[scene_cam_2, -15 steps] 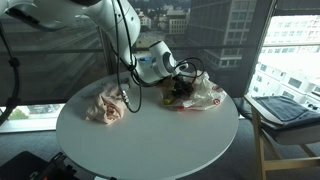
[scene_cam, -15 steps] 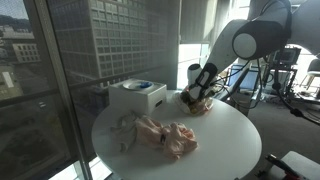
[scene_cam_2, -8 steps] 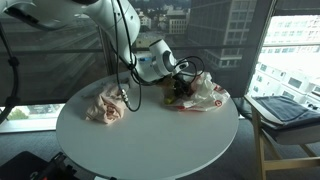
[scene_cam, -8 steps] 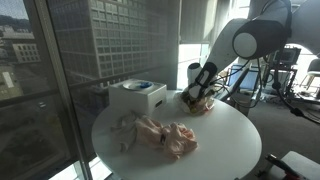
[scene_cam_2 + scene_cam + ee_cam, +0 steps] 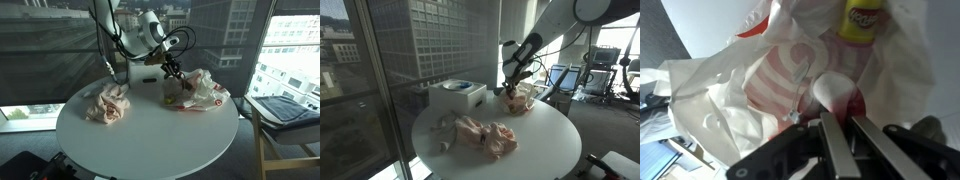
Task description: Take the clothing out of the bag
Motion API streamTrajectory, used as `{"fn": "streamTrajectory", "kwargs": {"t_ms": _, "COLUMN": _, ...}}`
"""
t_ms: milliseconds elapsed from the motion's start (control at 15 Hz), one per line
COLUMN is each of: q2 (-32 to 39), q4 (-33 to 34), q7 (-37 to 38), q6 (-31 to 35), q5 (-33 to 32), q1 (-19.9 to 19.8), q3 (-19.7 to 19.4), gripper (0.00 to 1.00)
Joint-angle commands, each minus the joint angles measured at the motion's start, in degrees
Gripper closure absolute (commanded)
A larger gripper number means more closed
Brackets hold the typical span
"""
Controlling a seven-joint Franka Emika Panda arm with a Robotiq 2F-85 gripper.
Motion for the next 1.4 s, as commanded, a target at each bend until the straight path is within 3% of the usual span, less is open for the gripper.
{"fn": "streamTrajectory", "kwargs": {"t_ms": 0, "q2": -13.6, "q4": -7.4, "q7": -8.2, "q6": -5.6, "q5": -0.1, "q1": -2.0, "q3": 9.2, "gripper": 0.91}}
{"fn": "streamTrajectory", "kwargs": {"t_ms": 267, "q2": -21.5, "q4": -12.5, "q7": -14.0, "q6": -4.5, "q5": 4.2, "q1": -4.6, "q3": 19.5, "gripper": 0.90}}
{"fn": "streamTrajectory", "kwargs": {"t_ms": 467, "q2": -23.0, "q4": -16.7, "q7": -21.9, "q6": -5.6, "q5": 14.1, "q1": -7.8, "q3": 26.3, "gripper": 0.89}}
{"fn": "streamTrajectory", "kwargs": {"t_ms": 800, "q2": -21.9, "q4": -24.0, "q7": -34.9, "q6": -6.2, "q5": 26.8, "q1": -11.8, "q3": 32.5, "gripper": 0.86}}
{"fn": "streamTrajectory", "kwargs": {"t_ms": 867, "q2": -21.7, "q4": -25.1, "q7": -35.3, "q6": -5.2, "q5": 26.4, "q1": -11.8, "q3": 32.4, "gripper": 0.61}}
{"fn": "streamTrajectory", "kwargs": {"t_ms": 1000, "q2": -21.6, "q4": -25.7, "q7": -35.6, "q6": -5.3, "q5": 25.6, "q1": -12.4, "q3": 32.0, "gripper": 0.58}}
{"fn": "streamTrajectory", "kwargs": {"t_ms": 1333, "q2": -20.1, "q4": -21.4, "q7": -31.0, "q6": -4.2, "q5": 21.0, "q1": -15.0, "q3": 26.7, "gripper": 0.19}}
